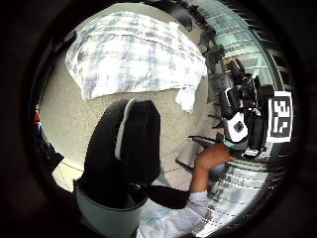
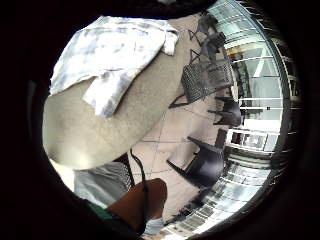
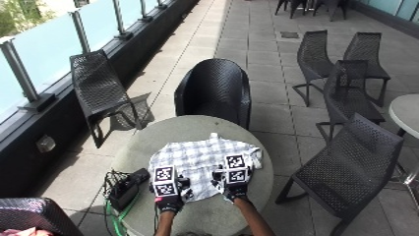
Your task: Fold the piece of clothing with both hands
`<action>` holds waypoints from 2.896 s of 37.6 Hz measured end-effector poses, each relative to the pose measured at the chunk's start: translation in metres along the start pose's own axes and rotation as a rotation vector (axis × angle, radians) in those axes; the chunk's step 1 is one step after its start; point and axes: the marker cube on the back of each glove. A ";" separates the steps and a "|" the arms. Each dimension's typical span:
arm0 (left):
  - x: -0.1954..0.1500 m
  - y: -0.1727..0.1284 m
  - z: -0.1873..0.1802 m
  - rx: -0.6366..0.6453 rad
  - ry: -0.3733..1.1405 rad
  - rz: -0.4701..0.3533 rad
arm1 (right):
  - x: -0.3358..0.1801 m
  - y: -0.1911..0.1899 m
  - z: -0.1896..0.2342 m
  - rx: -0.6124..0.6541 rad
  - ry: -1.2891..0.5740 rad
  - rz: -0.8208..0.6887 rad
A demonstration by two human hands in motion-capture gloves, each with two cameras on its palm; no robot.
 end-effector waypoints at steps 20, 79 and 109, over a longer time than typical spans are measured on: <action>0.003 -0.003 -0.002 0.005 0.005 0.001 | 0.005 0.004 -0.009 0.023 -0.013 -0.001; 0.001 -0.071 0.101 0.117 -0.175 0.004 | 0.064 -0.053 0.062 0.318 0.026 -0.193; -0.008 -0.141 -0.008 0.284 -0.008 -0.263 | 0.046 -0.126 -0.031 -0.107 -0.022 -0.003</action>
